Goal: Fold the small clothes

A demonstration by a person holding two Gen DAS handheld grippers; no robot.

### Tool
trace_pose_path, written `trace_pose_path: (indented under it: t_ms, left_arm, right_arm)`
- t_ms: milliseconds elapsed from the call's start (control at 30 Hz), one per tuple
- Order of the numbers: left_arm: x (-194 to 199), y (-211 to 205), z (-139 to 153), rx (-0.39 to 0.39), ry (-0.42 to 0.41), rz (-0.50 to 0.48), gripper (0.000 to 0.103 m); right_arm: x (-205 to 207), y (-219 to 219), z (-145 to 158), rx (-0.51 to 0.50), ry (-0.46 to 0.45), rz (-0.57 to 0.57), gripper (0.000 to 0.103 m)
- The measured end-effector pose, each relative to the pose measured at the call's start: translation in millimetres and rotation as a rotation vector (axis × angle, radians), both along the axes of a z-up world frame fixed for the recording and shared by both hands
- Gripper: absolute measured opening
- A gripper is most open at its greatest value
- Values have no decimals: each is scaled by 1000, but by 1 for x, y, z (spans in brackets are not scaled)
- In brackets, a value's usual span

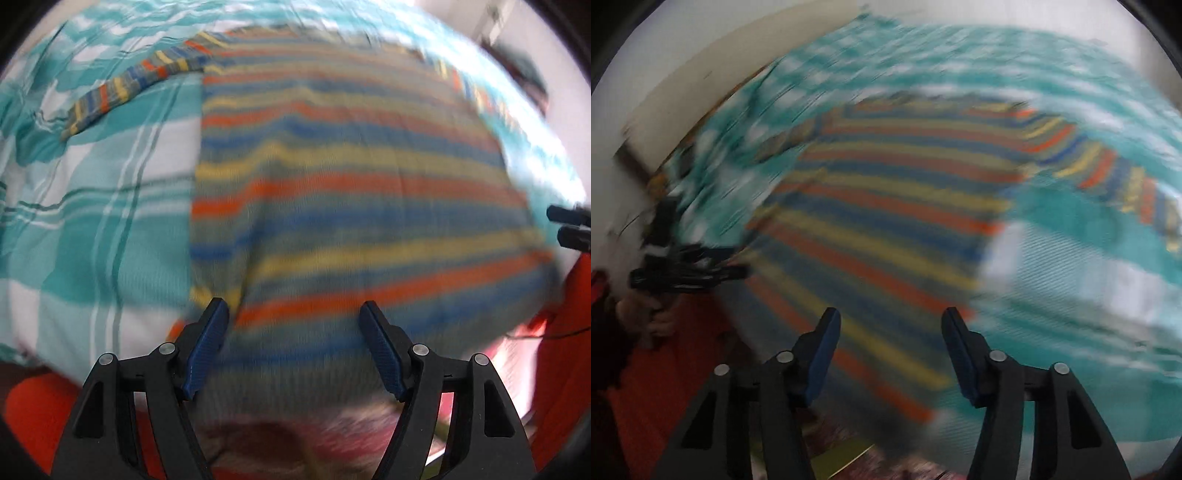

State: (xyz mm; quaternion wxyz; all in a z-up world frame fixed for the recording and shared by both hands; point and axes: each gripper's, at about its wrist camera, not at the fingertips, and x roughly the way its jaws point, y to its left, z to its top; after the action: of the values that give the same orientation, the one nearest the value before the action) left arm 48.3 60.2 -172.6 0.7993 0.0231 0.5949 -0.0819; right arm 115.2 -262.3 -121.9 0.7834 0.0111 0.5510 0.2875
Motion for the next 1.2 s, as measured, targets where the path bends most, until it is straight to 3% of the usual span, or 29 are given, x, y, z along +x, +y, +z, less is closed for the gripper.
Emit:
trace_pose_path:
  t_ms: [67,133,167,233,300,333,400,500,567,600,633,667,700,733,900,1033,1133,1200]
  left_arm:
    - [-10,-7,-11,5,99,-23,74]
    - [-17,-11,-18,23,153,-42,73]
    - [-20,-11,-15,24,147,-45,69]
    - [-24,1,10,-65,77,4,68]
    - [-30,25,33,-165,3,96,76]
    - [-33,45,45,-205,-52,186,88]
    - [-35,71,51,-208,-124,303,92]
    - [-21,87,34,-212,-72,366,87]
    - [-14,82,22,-247,-18,333,77]
    - [-7,77,17,-240,3,299,74]
    - [-5,70,14,-213,19,261,56]
    - [-5,72,12,-186,37,236,14]
    - [-8,68,10,-167,65,216,6]
    - [-12,68,12,-179,70,208,3]
    - [-23,63,30,-155,70,155,3]
    - [-13,52,13,-39,132,146,5]
    - [-8,43,14,0,137,145,10]
    - [-9,39,18,16,136,148,27]
  right_arm:
    - [-15,21,-30,-60,127,77,46]
    - [-27,25,-56,-139,220,89,47]
    - [-33,21,-61,-145,230,71,47]
    - [-36,11,-51,-103,238,17,44]
    - [-39,-7,-29,-44,213,-61,46]
    - [-42,-20,-17,-10,181,-106,51]
    - [-48,-39,-5,14,151,-174,73]
    - [-47,-57,-19,63,217,-220,73]
    - [-40,-53,-35,119,275,-204,69]
    - [-38,-50,-42,129,295,-190,60]
    - [-35,-46,-52,129,324,-176,53]
    - [-32,-40,-61,123,356,-162,26]
    - [-32,-35,-67,106,368,-156,5]
    - [-32,-33,-67,93,373,-153,5]
    - [-42,-50,-40,61,346,-178,5]
    - [-37,-56,-68,6,403,-208,5]
    - [-32,-47,-75,-44,396,-196,5]
    - [-32,-44,-74,-53,391,-190,12]
